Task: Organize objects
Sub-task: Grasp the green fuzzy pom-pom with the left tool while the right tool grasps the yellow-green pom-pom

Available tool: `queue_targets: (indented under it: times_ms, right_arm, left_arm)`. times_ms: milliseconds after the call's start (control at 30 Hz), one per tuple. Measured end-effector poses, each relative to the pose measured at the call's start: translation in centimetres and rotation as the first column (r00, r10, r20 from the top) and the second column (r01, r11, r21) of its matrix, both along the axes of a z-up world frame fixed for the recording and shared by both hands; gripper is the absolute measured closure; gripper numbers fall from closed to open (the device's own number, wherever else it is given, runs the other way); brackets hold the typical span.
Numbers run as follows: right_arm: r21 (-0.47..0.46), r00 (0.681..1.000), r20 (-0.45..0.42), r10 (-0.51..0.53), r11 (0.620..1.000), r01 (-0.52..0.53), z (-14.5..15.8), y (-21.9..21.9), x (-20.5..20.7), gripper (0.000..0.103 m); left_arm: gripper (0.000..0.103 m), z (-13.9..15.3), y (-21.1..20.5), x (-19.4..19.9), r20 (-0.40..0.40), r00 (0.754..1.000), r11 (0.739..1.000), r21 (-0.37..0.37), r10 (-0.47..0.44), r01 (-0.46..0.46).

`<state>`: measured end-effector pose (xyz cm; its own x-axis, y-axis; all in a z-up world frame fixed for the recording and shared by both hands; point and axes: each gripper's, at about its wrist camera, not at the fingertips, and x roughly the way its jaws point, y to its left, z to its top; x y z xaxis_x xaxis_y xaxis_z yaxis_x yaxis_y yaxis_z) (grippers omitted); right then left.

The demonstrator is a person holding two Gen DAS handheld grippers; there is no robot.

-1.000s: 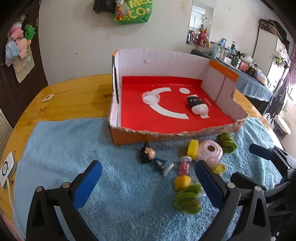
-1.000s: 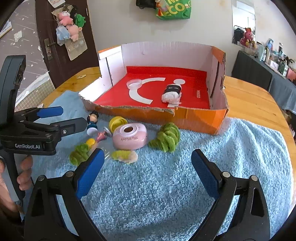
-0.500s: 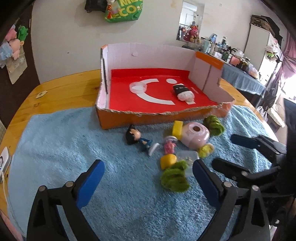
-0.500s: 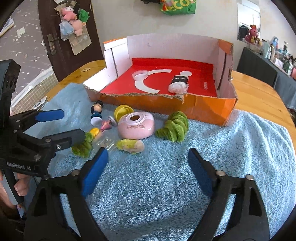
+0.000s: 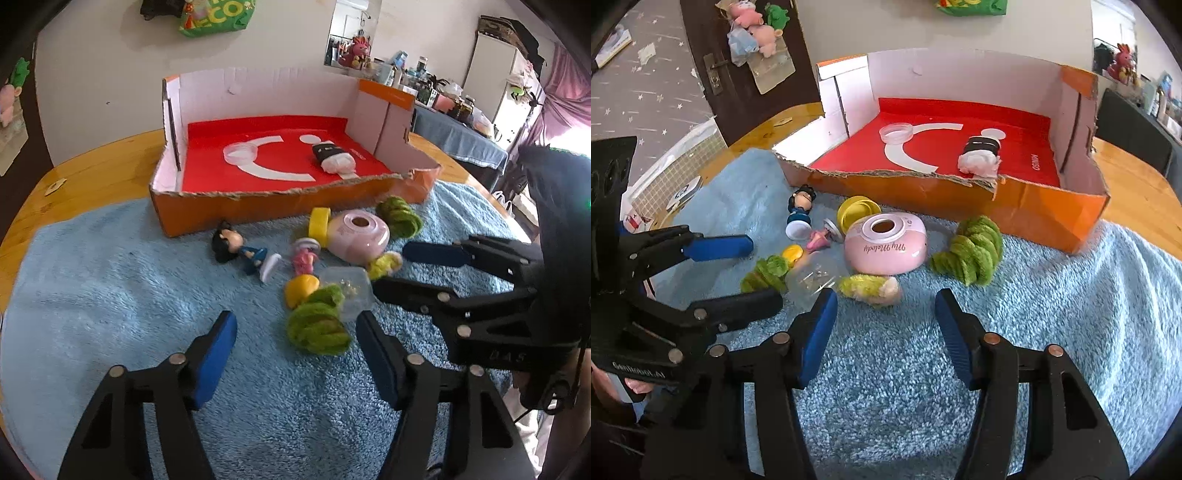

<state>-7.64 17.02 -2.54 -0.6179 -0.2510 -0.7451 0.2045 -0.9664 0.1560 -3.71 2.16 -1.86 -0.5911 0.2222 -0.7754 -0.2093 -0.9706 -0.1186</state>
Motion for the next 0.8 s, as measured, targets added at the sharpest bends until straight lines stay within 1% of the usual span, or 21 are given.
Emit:
queue_targets:
  times_ms: [67, 100, 233, 333, 367, 400, 467, 533, 567, 633, 667, 800]
  right_arm:
    - [0.011, 1.000, 0.002, 0.007, 1.000, -0.007, 0.0, -0.2, -0.3, 0.058]
    - [0.017, 1.000, 0.001, 0.008, 1.000, -0.008, -0.1, -0.3, -0.4, 0.059]
    - [0.030, 1.000, -0.003, 0.013, 0.999, -0.013, -0.2, -0.6, -0.7, 0.061]
    - [0.048, 1.000, -0.006, 0.012, 0.999, -0.011, -0.2, -0.9, -0.7, 0.066]
    - [0.050, 1.000, -0.006, 0.019, 0.999, -0.018, -0.2, -1.1, -0.6, 0.072]
    - [0.050, 1.000, -0.005, 0.023, 0.999, -0.022, -0.2, -1.2, -0.5, 0.074]
    - [0.062, 1.000, -0.006, 0.019, 0.998, -0.019, -0.2, -1.3, -0.2, 0.075]
    - [0.049, 1.000, -0.008, 0.011, 0.999, -0.011, -0.2, -1.2, 0.1, 0.076]
    - [0.044, 1.000, -0.009, 0.009, 0.999, -0.008, -0.2, -1.2, 0.2, 0.076]
    - [0.033, 1.000, -0.010, 0.002, 0.999, -0.002, -0.2, -1.1, 0.6, 0.076]
    - [0.029, 1.000, -0.011, 0.000, 1.000, 0.000, -0.1, -1.1, 0.7, 0.076]
    - [0.001, 1.000, -0.015, -0.008, 1.000, 0.008, 0.1, -0.9, 1.3, 0.076]
  left_arm:
    - [0.041, -0.2, -0.1, 0.0, 0.006, 1.000, 1.000, 0.003, -0.003, 0.003]
    - [0.043, -0.3, -0.2, -0.1, 0.007, 1.000, 1.000, 0.004, -0.004, 0.004]
    - [0.044, -0.5, -0.4, -0.2, 0.008, 1.000, 1.000, 0.008, -0.003, 0.002]
    - [0.044, -0.6, -0.2, -0.3, 0.005, 1.000, 1.000, 0.005, -0.001, 0.001]
    - [0.044, -0.6, -0.2, -0.3, 0.004, 1.000, 1.000, 0.002, -0.001, 0.001]
    - [0.044, -0.6, -0.1, -0.3, 0.001, 1.000, 1.000, -0.002, -0.001, 0.001]
    - [0.048, -0.6, -0.1, -0.3, -0.001, 1.000, 1.000, -0.006, 0.001, -0.001]
    - [0.056, -0.6, -0.2, -0.2, -0.005, 1.000, 1.000, -0.003, 0.007, -0.007]
    - [0.058, -0.6, -0.4, -0.3, -0.003, 1.000, 1.000, 0.004, 0.009, -0.009]
    - [0.069, -0.6, -0.6, -0.4, 0.000, 1.000, 1.000, 0.019, 0.013, -0.012]
    - [0.071, -0.6, -0.7, -0.4, 0.000, 1.000, 1.000, 0.024, 0.013, -0.013]
    - [0.072, -0.6, -0.9, -0.2, -0.003, 1.000, 0.999, 0.034, 0.009, -0.009]
